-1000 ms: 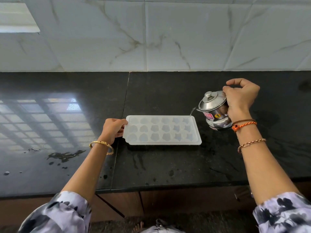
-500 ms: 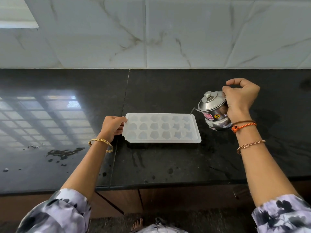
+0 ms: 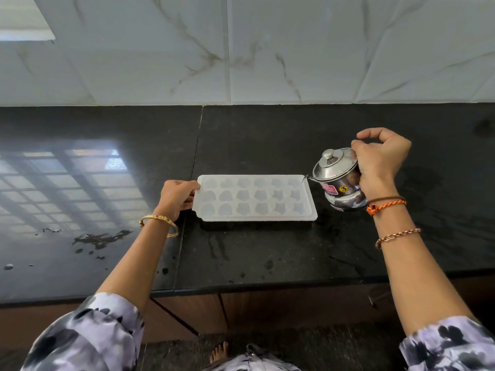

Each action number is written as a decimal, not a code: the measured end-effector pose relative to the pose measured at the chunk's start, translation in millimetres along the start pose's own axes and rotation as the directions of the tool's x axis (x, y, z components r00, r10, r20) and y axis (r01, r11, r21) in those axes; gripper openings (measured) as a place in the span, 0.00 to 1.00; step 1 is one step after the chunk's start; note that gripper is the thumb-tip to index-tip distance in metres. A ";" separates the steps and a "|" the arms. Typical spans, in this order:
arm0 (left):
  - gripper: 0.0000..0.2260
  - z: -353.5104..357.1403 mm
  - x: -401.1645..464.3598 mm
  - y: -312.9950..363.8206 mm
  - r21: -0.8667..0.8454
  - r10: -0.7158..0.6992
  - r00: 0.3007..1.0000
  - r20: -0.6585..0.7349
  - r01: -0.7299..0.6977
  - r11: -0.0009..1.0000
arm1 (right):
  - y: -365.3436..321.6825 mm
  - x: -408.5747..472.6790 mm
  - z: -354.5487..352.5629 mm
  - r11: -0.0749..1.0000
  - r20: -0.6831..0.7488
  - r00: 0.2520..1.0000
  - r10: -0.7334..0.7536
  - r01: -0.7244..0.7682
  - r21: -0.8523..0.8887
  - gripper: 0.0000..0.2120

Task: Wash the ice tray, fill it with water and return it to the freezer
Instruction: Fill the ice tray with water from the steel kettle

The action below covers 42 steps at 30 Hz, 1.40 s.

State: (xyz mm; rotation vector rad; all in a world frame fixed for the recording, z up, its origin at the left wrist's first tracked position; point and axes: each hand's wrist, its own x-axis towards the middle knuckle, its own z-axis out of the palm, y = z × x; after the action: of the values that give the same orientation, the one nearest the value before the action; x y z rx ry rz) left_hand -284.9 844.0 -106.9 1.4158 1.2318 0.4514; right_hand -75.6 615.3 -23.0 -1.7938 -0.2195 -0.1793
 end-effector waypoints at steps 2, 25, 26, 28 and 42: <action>0.08 -0.2 0.1 -0.2 0.001 0.001 1.000 0.000 -0.001 1.000 | 0.5 -0.5 -0.9 1.000 -0.006 1.000 -0.003 0.003 0.000 0.10; 0.05 1.2 2.2 -0.7 0.005 -0.001 1.000 0.001 0.001 1.000 | -0.6 -2.1 -6.3 1.000 -0.006 1.000 -0.019 0.018 -0.018 0.11; 0.05 1.4 2.1 -0.5 0.005 -0.001 1.000 -0.004 0.001 1.000 | -0.9 -2.2 -6.3 1.000 -0.004 1.000 -0.018 0.018 -0.019 0.11; 0.05 1.7 2.5 -0.7 0.004 0.001 1.000 -0.008 -0.001 1.000 | -1.3 -2.0 -6.5 1.000 0.002 1.000 -0.015 0.015 -0.022 0.11; 0.05 1.3 4.4 -1.3 0.017 -0.006 1.000 -0.003 0.006 1.000 | -5.0 -4.4 -4.0 0.999 0.025 0.999 -0.025 0.026 -0.035 0.11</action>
State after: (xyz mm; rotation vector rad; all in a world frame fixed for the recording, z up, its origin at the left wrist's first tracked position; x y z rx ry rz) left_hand -282.7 846.8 -110.0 1.4262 1.2448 0.4392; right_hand -81.1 612.3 -18.4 -1.8301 -0.2577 -0.1806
